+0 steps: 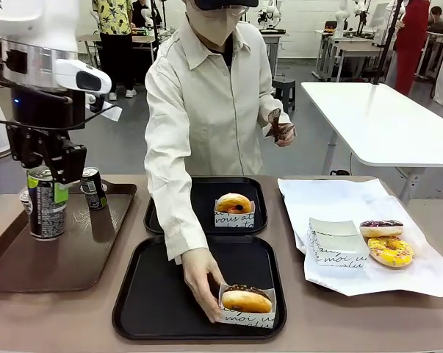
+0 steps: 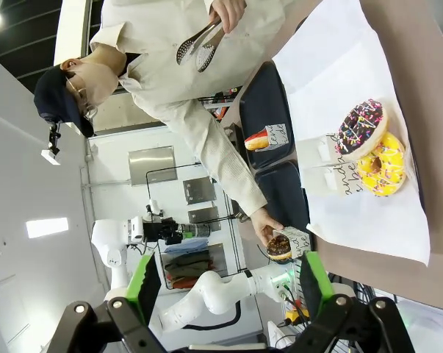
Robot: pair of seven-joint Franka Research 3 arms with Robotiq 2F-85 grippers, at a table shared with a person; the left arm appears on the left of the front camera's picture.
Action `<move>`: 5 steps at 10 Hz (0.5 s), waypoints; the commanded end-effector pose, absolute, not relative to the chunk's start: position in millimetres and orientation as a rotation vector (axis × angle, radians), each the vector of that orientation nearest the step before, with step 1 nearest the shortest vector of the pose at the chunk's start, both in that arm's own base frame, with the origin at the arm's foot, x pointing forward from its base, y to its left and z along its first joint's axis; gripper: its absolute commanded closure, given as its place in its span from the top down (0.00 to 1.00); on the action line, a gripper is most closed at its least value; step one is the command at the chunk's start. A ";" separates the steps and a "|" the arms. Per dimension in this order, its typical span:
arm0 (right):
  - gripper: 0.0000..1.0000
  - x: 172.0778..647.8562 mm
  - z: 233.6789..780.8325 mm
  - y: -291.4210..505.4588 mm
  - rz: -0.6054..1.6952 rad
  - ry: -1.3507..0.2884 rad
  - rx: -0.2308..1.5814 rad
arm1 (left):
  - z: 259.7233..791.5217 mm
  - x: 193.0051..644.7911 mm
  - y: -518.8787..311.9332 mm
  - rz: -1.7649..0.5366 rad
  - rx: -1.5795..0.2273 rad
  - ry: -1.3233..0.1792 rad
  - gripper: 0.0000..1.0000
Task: Set up donuts and drinks on trays.
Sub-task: Pick up one Pepsi coke and place it on the Flat Tray.
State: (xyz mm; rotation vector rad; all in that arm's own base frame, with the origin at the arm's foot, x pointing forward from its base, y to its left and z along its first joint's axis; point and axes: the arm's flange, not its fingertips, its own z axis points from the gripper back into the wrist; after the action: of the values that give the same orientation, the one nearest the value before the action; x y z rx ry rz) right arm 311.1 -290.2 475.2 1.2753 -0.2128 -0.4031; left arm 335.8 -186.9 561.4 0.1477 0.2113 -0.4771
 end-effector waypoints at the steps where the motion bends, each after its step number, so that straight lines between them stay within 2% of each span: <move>1: 1.00 311.4 476.0 -290.7 -0.400 -0.223 1.290 | 552.1 350.7 -194.8 -0.469 0.130 0.210 0.59; 3: 1.00 311.4 476.0 -290.7 -0.400 -0.223 1.290 | 546.1 361.2 -205.3 -0.447 0.100 0.146 0.59; 5: 1.00 311.4 476.0 -290.7 -0.400 -0.223 1.290 | 532.6 389.4 -227.6 -0.411 0.041 -0.013 0.59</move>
State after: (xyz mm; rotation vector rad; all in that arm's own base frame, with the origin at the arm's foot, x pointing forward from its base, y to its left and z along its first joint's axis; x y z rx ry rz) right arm 311.1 -290.2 475.2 1.2753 -0.2128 -0.4030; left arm 378.1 -215.2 540.7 0.0713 0.0669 -0.4389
